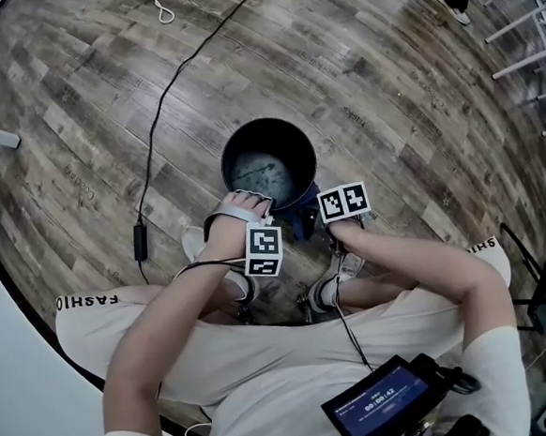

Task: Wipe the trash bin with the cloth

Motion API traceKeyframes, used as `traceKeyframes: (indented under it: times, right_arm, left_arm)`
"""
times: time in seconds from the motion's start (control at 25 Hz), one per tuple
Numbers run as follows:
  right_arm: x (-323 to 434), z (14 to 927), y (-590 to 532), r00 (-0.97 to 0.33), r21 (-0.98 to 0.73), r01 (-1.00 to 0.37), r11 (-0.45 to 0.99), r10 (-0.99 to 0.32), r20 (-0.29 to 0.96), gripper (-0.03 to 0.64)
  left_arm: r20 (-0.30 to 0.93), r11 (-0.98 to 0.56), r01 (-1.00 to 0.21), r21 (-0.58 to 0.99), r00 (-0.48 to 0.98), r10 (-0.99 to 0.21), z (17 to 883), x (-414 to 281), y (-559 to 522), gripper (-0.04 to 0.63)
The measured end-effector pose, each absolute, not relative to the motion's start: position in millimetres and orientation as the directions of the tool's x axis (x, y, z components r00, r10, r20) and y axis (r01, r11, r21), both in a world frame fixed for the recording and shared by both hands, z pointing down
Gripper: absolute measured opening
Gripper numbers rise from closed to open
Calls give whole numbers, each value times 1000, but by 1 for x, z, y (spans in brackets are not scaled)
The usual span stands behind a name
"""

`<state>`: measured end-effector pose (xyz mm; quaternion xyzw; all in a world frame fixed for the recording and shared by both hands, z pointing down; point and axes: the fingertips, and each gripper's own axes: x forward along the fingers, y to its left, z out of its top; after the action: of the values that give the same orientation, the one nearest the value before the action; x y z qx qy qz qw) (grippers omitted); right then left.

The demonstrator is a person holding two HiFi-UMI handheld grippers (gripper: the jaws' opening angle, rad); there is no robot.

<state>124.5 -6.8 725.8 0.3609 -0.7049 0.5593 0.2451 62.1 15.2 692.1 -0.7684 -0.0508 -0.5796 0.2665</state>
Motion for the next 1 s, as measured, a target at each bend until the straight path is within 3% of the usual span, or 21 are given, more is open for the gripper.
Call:
traceKeyframes:
  times: [0.44, 0.64, 0.88, 1.0]
  right_arm:
    - [131, 833, -9, -578, -579, -812, 71, -234, 782, 83]
    - [138, 879, -6, -536, -555, -832, -16, -233, 811, 83]
    - [144, 867, -11, -519, -548, -834, -66, -244, 819, 81]
    - [146, 832, -10, -531, -553, -833, -37, -227, 816, 81]
  left_arm:
    - [913, -858, 373, -354, 338, -230, 691, 66, 16, 83]
    - [909, -859, 365, -360, 343, -236, 692, 67, 16, 83]
    - [916, -884, 336, -326, 341, -209, 691, 67, 18, 83]
    - [932, -885, 379, -271, 335, -142, 688, 60, 24, 164]
